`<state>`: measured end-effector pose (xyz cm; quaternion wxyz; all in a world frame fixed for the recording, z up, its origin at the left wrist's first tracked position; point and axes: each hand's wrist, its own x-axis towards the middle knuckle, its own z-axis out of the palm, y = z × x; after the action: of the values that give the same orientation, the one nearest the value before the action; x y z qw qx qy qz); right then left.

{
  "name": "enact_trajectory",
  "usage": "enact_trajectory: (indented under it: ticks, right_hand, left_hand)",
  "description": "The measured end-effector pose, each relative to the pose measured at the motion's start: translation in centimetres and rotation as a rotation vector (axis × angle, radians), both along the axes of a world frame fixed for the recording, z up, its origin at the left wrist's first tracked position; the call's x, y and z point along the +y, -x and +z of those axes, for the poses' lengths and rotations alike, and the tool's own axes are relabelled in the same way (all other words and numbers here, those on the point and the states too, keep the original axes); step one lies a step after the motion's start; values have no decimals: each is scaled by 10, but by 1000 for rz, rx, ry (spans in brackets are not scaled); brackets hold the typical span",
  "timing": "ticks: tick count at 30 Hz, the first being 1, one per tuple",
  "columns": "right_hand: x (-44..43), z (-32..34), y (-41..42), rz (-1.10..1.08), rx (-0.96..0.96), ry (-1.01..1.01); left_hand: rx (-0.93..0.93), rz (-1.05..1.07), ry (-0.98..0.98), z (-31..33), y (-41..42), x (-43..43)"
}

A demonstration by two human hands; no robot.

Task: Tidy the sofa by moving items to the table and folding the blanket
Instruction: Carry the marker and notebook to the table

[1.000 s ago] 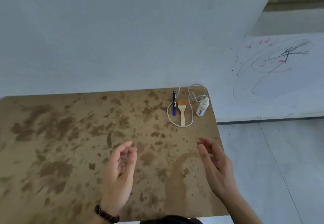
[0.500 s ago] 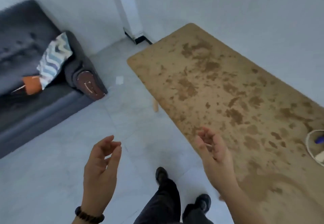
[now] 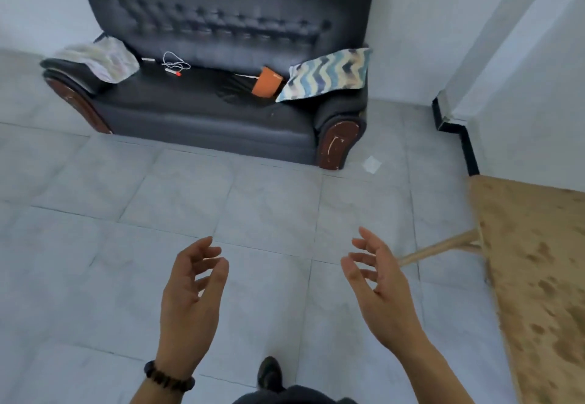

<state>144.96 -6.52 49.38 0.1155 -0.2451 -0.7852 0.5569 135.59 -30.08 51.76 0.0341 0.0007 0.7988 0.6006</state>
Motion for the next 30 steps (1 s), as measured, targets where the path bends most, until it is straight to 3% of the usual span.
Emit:
enact_trajectory:
  ticks: [7, 15, 24, 30]
  right_hand:
    - [15, -10, 121, 1, -9, 19]
    - [95, -54, 316, -51, -47, 90]
    - [175, -1, 578, 166, -4, 13]
    - [198, -15, 714, 208, -4, 26]
  left_hand:
    - [4, 36, -4, -3, 127, 9]
    - [-55, -41, 102, -38, 323, 100]
    - [79, 32, 116, 27, 535, 173]
    - [-23, 113, 68, -14, 642, 189]
